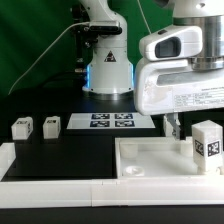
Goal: Assemble one leg
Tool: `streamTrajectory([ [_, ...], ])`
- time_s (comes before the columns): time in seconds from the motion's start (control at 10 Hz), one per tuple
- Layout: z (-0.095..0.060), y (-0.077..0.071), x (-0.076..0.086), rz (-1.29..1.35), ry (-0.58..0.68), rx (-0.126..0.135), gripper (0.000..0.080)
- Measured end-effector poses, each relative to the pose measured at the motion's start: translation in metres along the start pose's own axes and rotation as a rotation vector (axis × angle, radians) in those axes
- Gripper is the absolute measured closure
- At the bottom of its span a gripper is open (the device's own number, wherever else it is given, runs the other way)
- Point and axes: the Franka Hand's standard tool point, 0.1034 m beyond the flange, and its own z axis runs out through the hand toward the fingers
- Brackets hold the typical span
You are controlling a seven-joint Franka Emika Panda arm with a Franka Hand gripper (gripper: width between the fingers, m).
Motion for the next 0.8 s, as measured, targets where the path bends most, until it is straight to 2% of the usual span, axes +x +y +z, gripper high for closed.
streamTrajectory([
  [0.3, -0.0002, 0.0022, 0.0002, -0.273, 0.001, -0.004, 0.0150],
  [0.4, -0.0001, 0.0019, 0.0002, -0.253, 0.001, -0.003, 0.0150],
  [0.6, -0.0001, 0.0020, 0.0002, -0.253, 0.001, -0.003, 0.0421],
  [0.7, -0.0003, 0.0017, 0.0003, -0.253, 0.001, -0.002, 0.0421],
  [0.8, -0.0003, 0.0017, 0.0003, -0.253, 0.001, -0.002, 0.0505],
])
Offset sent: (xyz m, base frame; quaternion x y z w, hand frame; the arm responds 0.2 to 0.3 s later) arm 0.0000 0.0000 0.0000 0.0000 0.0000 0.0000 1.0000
